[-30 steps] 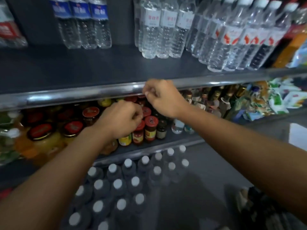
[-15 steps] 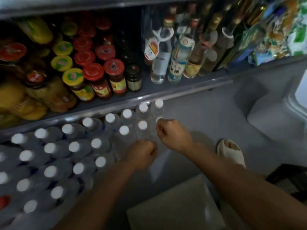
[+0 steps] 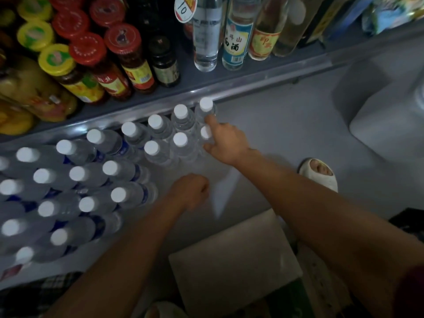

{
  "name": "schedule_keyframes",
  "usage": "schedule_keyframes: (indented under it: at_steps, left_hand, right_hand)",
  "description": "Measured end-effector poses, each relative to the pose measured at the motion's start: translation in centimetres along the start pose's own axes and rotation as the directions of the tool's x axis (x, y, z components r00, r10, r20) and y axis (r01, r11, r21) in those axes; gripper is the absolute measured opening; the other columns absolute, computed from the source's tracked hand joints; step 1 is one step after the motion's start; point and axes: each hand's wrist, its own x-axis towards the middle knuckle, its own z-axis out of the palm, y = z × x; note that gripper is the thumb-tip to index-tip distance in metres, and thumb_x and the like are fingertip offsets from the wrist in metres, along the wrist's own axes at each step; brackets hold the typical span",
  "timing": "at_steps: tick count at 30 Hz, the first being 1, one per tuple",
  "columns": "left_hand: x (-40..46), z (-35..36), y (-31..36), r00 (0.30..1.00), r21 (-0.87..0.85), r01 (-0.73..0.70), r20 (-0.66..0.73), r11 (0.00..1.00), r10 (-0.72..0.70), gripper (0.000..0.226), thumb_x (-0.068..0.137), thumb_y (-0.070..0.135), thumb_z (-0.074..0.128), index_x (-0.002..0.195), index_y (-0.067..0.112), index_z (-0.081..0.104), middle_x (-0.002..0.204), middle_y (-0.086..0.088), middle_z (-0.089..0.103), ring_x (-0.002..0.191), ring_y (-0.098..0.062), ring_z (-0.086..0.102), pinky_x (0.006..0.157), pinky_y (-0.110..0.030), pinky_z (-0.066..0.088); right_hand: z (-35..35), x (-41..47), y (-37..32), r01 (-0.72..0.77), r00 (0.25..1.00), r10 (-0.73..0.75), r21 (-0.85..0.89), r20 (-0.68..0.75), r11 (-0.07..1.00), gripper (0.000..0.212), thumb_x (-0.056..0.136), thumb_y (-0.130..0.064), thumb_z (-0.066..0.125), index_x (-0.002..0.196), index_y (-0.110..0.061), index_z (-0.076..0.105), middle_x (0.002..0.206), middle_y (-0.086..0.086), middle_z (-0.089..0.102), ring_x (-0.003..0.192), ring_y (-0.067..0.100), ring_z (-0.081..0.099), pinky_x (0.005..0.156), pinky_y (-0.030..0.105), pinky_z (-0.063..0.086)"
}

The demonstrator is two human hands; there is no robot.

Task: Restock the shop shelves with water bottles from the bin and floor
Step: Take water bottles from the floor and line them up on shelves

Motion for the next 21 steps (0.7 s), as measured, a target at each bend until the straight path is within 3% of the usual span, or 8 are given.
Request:
schedule_keyframes:
  at_steps: [7, 13, 15, 18, 21]
  left_hand:
    - [-1.2, -0.7, -0.3, 0.998, -0.009, -0.015, -0.053, 1.000, 0.014, 0.019, 0.092, 0.023, 0.049, 0.092, 0.012, 0.064, 0.106, -0.014, 0.067, 0.099, -0.033, 0.061, 0.084, -0.040, 0.050]
    - [-3.5, -3.3, -0.4, 0.988, -0.014, -0.072, -0.138, 0.997, 0.069, 0.018, 0.091, 0.019, 0.049, 0.085, 0.010, 0.063, 0.096, -0.014, 0.067, 0.092, -0.031, 0.061, 0.080, -0.040, 0.050]
    - [-4.4, -4.8, -0.2, 0.980, -0.011, -0.091, -0.178, 0.996, 0.088, 0.017, 0.091, 0.017, 0.049, 0.080, 0.011, 0.062, 0.091, -0.011, 0.066, 0.088, -0.028, 0.061, 0.076, -0.037, 0.050]
    - [-6.0, -7.7, 0.0, 0.964, -0.016, -0.110, -0.245, 0.994, 0.102, 0.015, 0.091, 0.016, 0.051, 0.082, 0.012, 0.063, 0.087, -0.005, 0.066, 0.084, -0.023, 0.062, 0.074, -0.035, 0.050]
    - [-8.0, -11.5, 0.3, 0.931, 0.017, -0.167, -0.327, 0.986, 0.164, 0.014, 0.089, 0.015, 0.051, 0.082, 0.014, 0.063, 0.083, -0.003, 0.065, 0.081, -0.022, 0.060, 0.070, -0.035, 0.049]
  right_hand:
    - [-0.3, 1.2, -0.6, 0.084, 0.995, -0.080, -0.069, 0.060, 0.994, 0.045, 0.089, -0.028, 0.058, 0.128, -0.012, 0.043, 0.116, 0.018, 0.061, 0.103, 0.038, 0.059, 0.073, 0.035, 0.043]
    - [-4.6, -0.4, -0.7, 0.018, 0.999, -0.020, 0.053, 0.036, 0.998, 0.045, 0.085, -0.030, 0.062, 0.125, -0.013, 0.050, 0.114, 0.016, 0.062, 0.104, 0.037, 0.057, 0.079, 0.038, 0.048]
    - [-7.5, -0.7, -1.7, 0.039, 0.999, -0.039, 0.063, 0.002, 0.997, 0.039, 0.082, -0.032, 0.065, 0.115, -0.011, 0.057, 0.112, 0.014, 0.063, 0.103, 0.034, 0.057, 0.081, 0.040, 0.050]
    - [-12.7, -1.4, -3.6, 0.103, 0.992, -0.100, 0.037, -0.082, 0.994, 0.030, 0.080, -0.031, 0.069, 0.088, -0.004, 0.057, 0.092, 0.015, 0.062, 0.086, 0.033, 0.058, 0.070, 0.041, 0.050]
    - [-18.2, -2.2, -5.9, 0.162, 0.976, -0.151, 0.060, -0.155, 0.985, 0.033, 0.080, -0.029, 0.069, 0.082, 0.002, 0.060, 0.083, 0.017, 0.063, 0.081, 0.031, 0.060, 0.068, 0.042, 0.049]
